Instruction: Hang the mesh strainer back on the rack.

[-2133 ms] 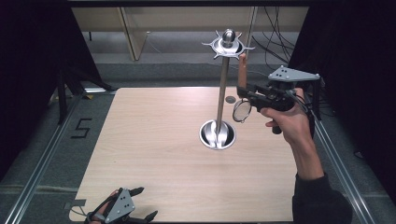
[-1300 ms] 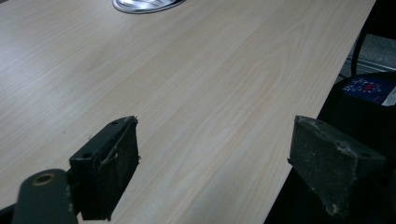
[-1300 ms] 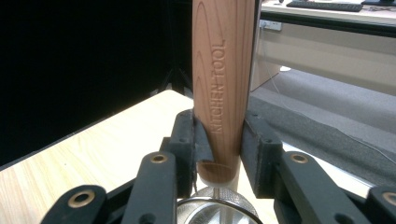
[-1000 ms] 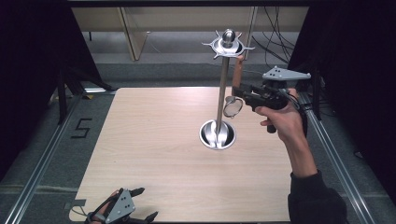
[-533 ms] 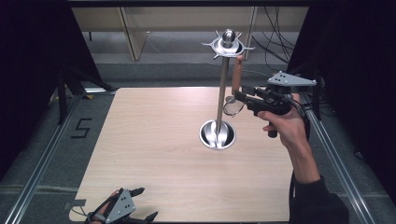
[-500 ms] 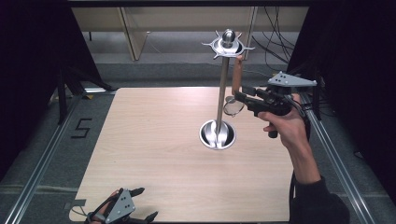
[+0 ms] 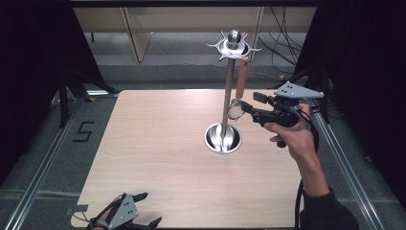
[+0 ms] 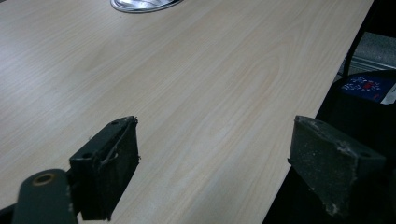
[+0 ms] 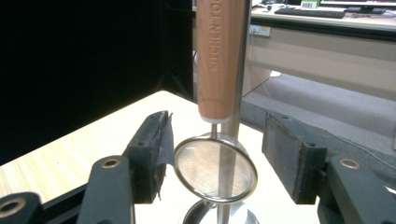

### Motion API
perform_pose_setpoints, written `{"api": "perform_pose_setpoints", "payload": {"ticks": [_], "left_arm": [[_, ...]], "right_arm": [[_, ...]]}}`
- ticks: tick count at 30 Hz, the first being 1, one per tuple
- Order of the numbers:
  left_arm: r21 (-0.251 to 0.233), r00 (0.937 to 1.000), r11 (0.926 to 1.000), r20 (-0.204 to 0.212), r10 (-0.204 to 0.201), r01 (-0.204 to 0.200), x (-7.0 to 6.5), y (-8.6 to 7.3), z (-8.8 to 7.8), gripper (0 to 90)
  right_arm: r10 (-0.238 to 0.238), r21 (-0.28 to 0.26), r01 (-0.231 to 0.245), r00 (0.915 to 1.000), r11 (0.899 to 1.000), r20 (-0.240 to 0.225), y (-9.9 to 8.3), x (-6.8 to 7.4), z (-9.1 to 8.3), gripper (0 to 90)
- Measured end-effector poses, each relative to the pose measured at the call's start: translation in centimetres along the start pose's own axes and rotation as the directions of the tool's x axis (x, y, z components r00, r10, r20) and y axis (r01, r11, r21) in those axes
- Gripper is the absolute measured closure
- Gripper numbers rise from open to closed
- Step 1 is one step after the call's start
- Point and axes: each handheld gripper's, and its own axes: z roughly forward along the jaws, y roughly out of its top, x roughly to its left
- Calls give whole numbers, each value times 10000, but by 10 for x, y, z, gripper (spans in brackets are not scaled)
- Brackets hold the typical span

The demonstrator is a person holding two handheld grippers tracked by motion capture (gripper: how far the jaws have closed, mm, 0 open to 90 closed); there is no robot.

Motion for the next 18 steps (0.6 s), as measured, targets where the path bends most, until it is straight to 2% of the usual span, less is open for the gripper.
{"api": "perform_pose_setpoints", "payload": {"ticks": [1, 2, 3, 4, 5, 8, 9, 11, 14, 15, 16, 17, 18], "left_arm": [[-30, 10000, 10000, -9, -20, 20, 0, 0, 0, 151], [-31, 10000, 10000, -10, -1, 1, 0, 0, 0, 151], [-80, 10000, 10000, 19, 32, -32, 0, 0, 0, 151], [-6, 10000, 10000, -16, -35, 35, 0, 0, 0, 151], [-6, 10000, 10000, -16, -35, 35, 0, 0, 0, 151], [-19, 10000, 10000, -5, 3, -3, 0, 0, 0, 151], [-26, 10000, 10000, -16, -72, 72, -1, 0, 0, 151], [57, 9999, 9999, 76, -111, 110, 0, 0, 0, 151], [-41, 9999, 9999, -2, -107, 107, -1, 0, 0, 151], [-3, 10000, 10000, -25, -56, 56, 0, 0, 0, 151], [-82, 10000, 10000, 16, -23, 23, 0, 0, 1, 151], [-111, 9999, 9998, 1, -160, 160, -2, 0, 1, 151], [-15, 10000, 10000, -3, -3, 3, -1, 0, 0, 151]], "right_arm": [[205, 111, -205, 9998, 9997, -14, -1, 1, -1, 410], [48, -11, -48, 10000, 10000, -2, -2, 0, -2, 399], [98, -37, -98, 9999, 9999, 71, -3, 1, -2, 390], [335, 96, -336, 9994, 9994, 91, -4, 2, -4, 385], [8, -97, -8, 10000, 10000, 97, -5, -2, -3, 380], [466, 42, -466, 9989, 9989, 24, -10, -1, -4, 364], [466, 42, -466, 9989, 9989, 24, -10, -1, -4, 364], [152, 31, -153, 9998, 9999, 88, -17, -1, -3, 353], [122, 120, -123, 9999, 9999, 62, -21, 0, -3, 348], [-37, 129, 37, 10000, 9999, 39, -23, -1, -4, 346], [91, 98, -90, 9999, 9999, -107, -26, -1, -4, 345], [71, 201, -68, 9999, 9998, -147, -26, -1, -5, 340], [31, 187, -29, 10000, 9998, -90, -26, -1, -5, 340]]}}
